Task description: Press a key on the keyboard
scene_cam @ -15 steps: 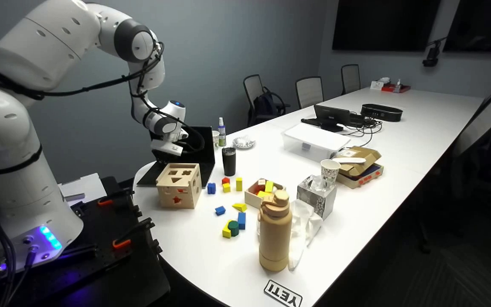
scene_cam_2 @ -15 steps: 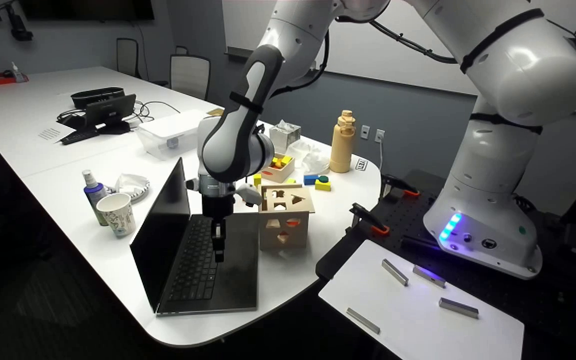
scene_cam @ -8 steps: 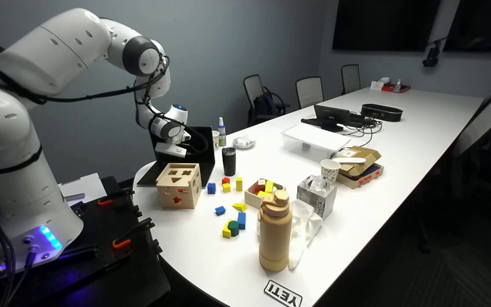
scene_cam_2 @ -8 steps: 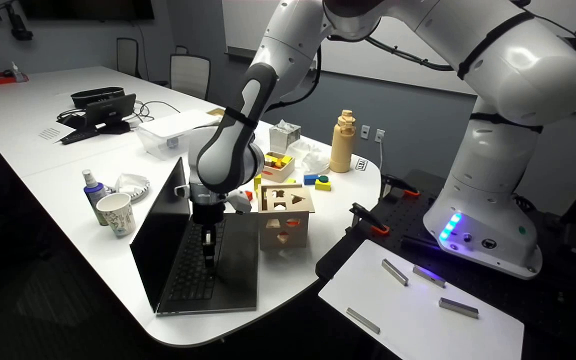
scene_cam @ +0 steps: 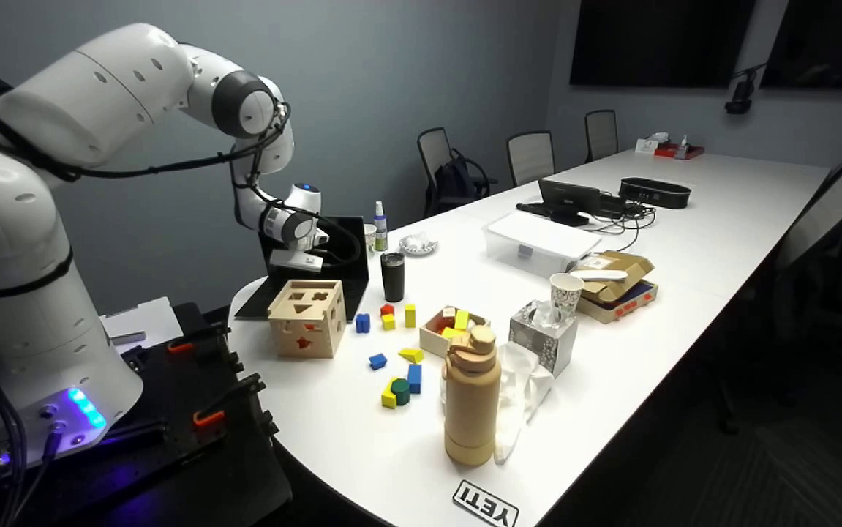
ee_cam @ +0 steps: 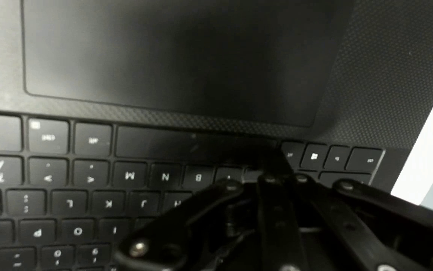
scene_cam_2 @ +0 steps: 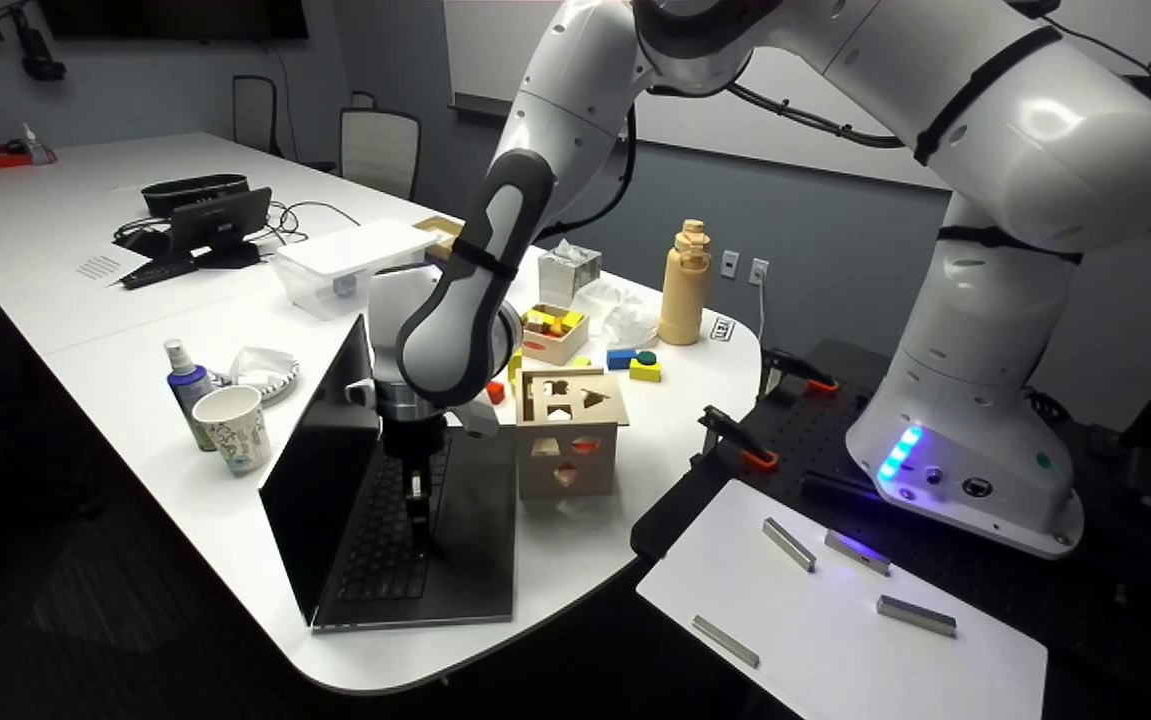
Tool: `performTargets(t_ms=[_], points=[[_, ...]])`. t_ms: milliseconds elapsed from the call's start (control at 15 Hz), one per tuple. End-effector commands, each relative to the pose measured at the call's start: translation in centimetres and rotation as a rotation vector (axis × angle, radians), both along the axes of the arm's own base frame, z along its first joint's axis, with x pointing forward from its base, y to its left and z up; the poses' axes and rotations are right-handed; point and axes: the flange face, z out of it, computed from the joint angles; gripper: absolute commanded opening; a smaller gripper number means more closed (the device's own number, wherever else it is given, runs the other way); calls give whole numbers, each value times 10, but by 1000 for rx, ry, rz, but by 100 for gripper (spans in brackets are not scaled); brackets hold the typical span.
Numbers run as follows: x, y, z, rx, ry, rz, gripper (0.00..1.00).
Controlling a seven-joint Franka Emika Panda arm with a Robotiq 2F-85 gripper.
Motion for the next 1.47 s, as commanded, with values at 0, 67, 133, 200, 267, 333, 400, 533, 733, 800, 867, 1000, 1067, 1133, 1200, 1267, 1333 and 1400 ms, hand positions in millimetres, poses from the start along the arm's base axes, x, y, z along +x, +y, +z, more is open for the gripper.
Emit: performTargets(t_ms=[0, 67, 133, 200, 267, 333, 400, 533, 733, 800, 867, 1000, 1067, 1133, 1200, 1267, 1333, 1400], points=[[1, 6, -6, -39, -17, -2, 0], [0, 8, -5, -37, -17, 1, 0], [0, 8, -5, -37, -17, -1, 0], [1, 8, -3, -35, -16, -5, 0], [2, 7, -2, -34, -15, -7, 0], [3, 6, 1, -28, -13, -13, 0], [5, 4, 7, -21, -13, -21, 0], [10, -1, 18, -11, -18, -46, 0], [19, -15, 44, 0, -38, -97, 0], [23, -20, 54, -1, -39, -121, 0], [27, -26, 68, 3, -50, -150, 0], [35, -36, 96, 4, -69, -206, 0], [38, -42, 114, 0, -82, -233, 0], [42, -48, 130, -1, -100, -258, 0], [44, -53, 149, -4, -119, -283, 0], [46, -57, 166, -10, -129, -306, 0], [48, -62, 185, -33, -125, -334, 0], [50, -67, 202, -45, -114, -360, 26]])
